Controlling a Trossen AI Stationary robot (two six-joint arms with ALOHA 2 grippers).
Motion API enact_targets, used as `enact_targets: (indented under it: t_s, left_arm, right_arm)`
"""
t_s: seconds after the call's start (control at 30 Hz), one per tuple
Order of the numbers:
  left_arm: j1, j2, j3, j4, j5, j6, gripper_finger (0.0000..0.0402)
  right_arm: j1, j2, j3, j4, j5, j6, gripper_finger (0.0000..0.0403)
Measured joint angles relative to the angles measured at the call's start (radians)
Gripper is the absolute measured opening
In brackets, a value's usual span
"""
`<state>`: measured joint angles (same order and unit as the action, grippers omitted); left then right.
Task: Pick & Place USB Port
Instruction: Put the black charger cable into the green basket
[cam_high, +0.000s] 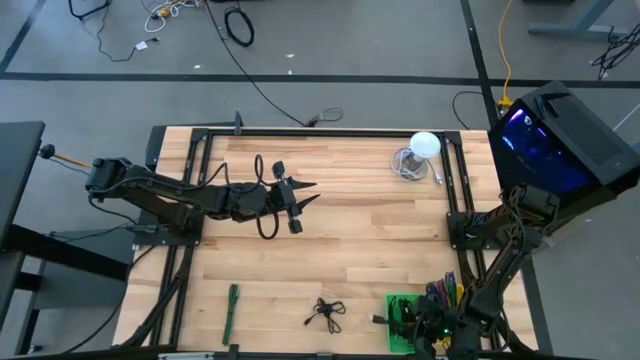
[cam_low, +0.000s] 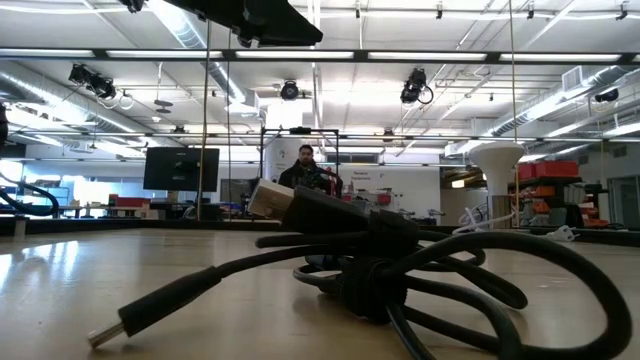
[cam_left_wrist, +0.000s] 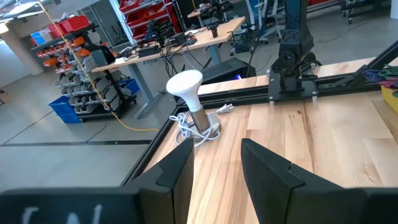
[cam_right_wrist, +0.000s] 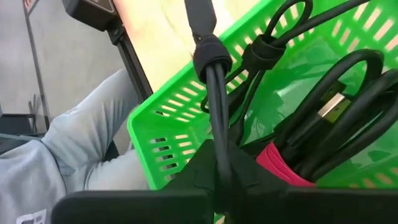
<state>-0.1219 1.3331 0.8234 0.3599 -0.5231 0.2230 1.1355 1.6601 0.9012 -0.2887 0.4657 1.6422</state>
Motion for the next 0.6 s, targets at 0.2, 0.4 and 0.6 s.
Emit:
enact_targets:
  t_s: [0.2,0.4,0.6]
  left_arm:
    - [0.0,0.0,0.0,0.0,0.0,-0.001,0.0138]
    - [0.0,0.0,0.0,-0.023,0.0,-0.003,0.0138]
    - [0.0,0.0,0.0,-0.051,0.0,-0.019,0.0138]
  right_arm:
    - [0.001,0.001,0.0,-0.006,0.022,0.003,0.0005]
    - [0.023,0.001,0.0,-0.027,0.135,-0.001,0.0003]
    - [0.112,0.0,0.0,-0.046,0.228,0.088,0.0002]
